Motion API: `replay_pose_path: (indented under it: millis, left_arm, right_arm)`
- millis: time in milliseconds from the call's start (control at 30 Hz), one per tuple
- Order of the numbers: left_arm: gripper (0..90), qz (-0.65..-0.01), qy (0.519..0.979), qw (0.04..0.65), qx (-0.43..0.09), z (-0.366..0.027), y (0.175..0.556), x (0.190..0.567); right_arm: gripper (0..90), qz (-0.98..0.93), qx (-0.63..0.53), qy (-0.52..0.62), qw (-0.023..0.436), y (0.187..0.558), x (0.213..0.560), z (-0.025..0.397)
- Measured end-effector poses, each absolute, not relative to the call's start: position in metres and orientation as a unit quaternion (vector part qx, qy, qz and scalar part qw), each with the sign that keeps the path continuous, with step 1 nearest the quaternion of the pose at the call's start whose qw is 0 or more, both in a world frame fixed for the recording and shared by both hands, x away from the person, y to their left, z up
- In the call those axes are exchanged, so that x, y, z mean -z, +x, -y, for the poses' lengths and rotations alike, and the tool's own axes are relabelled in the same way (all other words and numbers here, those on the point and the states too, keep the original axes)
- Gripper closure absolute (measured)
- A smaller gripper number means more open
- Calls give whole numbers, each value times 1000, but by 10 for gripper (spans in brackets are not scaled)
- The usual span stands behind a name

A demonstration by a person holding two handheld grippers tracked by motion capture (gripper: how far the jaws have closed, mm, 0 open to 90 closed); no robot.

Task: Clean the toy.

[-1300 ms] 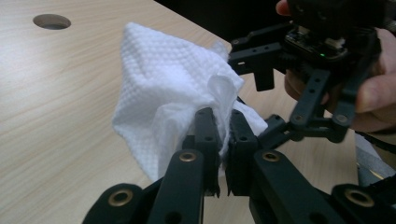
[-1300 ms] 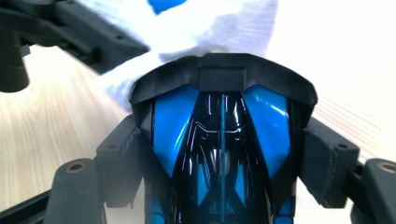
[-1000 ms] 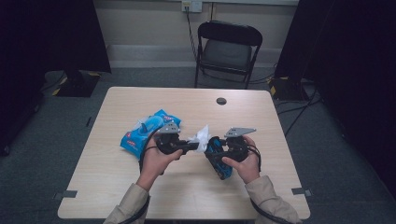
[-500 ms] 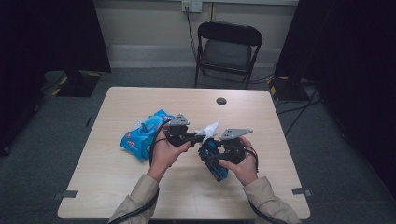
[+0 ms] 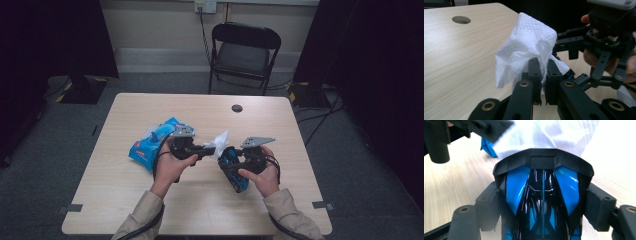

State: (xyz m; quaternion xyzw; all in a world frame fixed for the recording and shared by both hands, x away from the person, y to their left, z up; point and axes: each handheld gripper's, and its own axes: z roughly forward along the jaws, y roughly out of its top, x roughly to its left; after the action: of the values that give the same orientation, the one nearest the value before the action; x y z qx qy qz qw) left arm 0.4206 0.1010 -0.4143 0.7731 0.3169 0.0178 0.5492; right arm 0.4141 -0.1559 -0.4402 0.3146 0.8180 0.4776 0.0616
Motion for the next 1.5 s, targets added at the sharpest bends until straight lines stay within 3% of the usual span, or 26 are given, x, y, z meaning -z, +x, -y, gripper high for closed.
replay_pose_path:
  millis: [467, 1100, 1500]
  left_arm:
    - [854, -307, 805, 509, 10, -95, 419, 430]
    - [854, -285, 814, 503, 58, -65, 403, 465]
    - [854, -267, 832, 484, 49, -60, 396, 474]
  right_arm:
    - [256, -816, -484, 310, 62, 412, 436, 155]
    - [256, -796, -503, 330, 64, 418, 430, 157]
    - [256, -791, -506, 338, 58, 427, 428, 149]
